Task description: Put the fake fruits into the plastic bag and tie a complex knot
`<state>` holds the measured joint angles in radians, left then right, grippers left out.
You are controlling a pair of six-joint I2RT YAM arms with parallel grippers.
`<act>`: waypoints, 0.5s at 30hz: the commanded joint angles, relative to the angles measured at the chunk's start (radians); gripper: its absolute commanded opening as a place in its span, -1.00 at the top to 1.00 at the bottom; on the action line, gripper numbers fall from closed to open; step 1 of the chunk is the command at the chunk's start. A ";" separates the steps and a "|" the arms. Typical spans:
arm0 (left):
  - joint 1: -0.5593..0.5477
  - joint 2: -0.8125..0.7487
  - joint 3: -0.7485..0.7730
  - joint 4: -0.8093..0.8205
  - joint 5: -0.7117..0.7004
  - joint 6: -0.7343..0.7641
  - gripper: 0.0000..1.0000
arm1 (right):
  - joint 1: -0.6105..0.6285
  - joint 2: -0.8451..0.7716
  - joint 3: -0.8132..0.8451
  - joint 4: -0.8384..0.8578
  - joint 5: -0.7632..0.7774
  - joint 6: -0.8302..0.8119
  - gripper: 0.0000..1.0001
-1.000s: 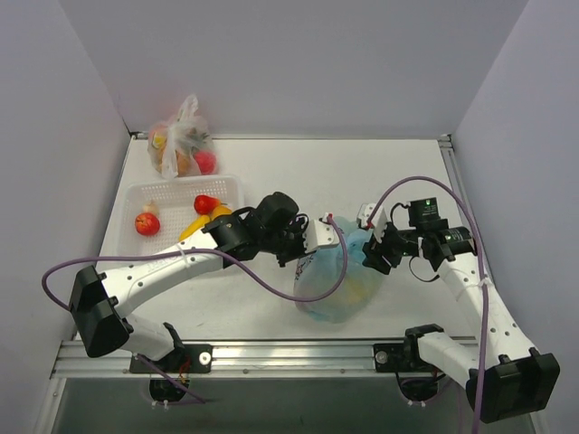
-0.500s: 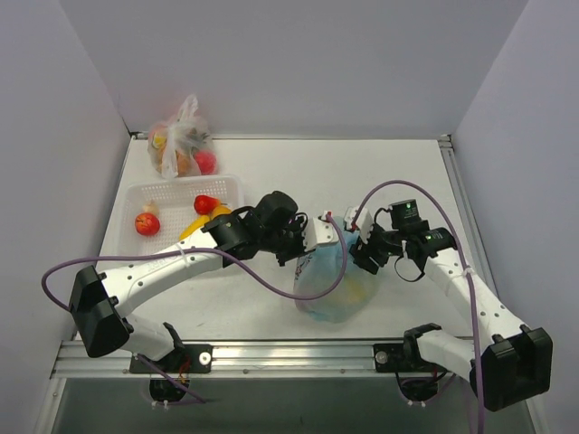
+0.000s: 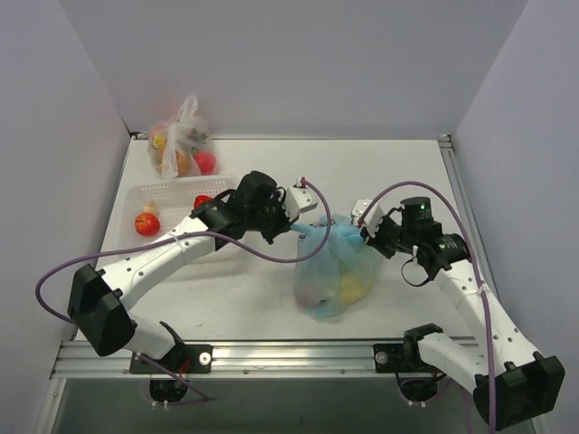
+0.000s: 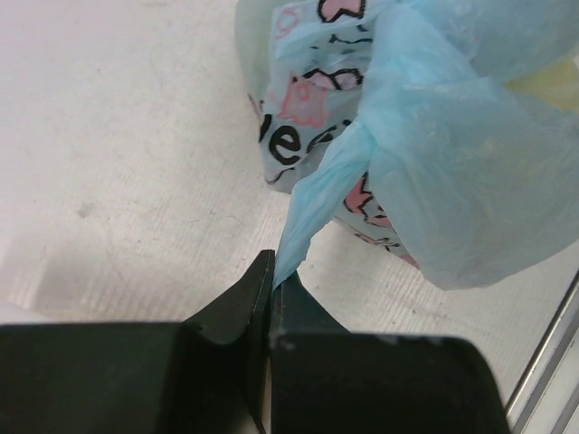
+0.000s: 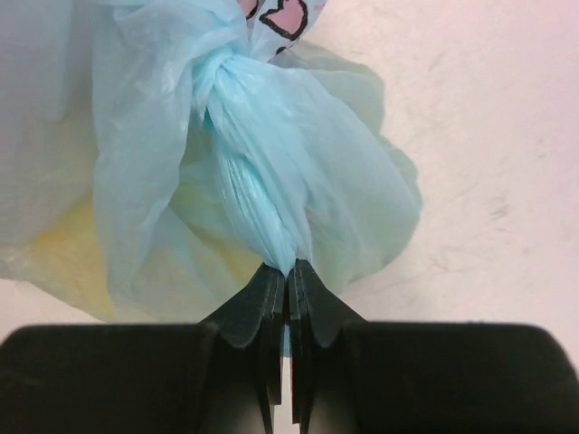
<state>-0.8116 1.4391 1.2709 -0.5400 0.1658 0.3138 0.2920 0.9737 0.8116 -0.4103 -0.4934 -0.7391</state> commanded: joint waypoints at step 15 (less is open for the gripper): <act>0.291 -0.146 -0.041 -0.052 -0.068 0.149 1.00 | -0.275 0.075 0.190 -0.064 0.130 -0.190 1.00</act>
<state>-0.6361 1.3487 1.2617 -0.4934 0.2520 0.3790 0.1261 1.0355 0.9829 -0.4274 -0.5682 -0.8440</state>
